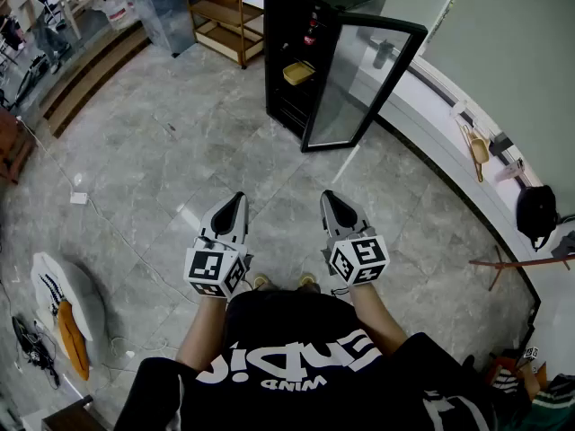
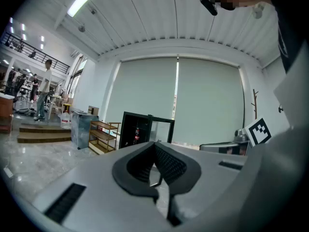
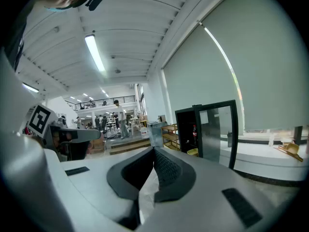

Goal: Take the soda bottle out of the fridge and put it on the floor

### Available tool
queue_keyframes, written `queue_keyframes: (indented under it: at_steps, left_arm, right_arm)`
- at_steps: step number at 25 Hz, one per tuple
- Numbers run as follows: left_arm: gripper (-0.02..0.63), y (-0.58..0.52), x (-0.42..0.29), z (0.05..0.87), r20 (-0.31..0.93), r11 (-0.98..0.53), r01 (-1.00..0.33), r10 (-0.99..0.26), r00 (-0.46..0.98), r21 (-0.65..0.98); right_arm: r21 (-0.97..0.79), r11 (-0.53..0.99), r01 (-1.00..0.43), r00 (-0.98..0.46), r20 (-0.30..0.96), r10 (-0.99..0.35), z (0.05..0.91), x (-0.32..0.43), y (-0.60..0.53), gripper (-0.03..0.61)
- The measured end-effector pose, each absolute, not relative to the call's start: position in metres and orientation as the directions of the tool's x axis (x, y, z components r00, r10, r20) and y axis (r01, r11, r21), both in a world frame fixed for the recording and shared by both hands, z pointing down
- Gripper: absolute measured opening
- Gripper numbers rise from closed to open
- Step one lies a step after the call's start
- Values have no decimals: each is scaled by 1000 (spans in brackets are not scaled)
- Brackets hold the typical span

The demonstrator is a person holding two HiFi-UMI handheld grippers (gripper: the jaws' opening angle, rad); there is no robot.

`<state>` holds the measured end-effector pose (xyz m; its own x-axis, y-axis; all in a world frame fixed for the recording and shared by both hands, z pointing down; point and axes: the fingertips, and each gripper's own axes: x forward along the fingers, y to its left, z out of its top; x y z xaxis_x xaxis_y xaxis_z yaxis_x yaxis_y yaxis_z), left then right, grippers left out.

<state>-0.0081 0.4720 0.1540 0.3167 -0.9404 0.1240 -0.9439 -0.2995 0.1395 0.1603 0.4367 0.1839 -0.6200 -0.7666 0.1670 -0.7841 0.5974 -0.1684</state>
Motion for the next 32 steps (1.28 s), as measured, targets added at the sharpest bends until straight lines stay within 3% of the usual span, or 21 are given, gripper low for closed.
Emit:
queue_keyframes:
  at_steps: [16, 32]
  left_arm:
    - [8, 444, -33, 170, 138, -415, -900, -891, 432, 134]
    - [8, 289, -43, 172, 95, -441, -885, -885, 457, 146]
  right_arm:
    - [-179, 514, -839, -539, 147, -829, 199, 144, 427, 18]
    - [-167, 508, -845, -530, 137, -837, 210, 126, 278, 18]
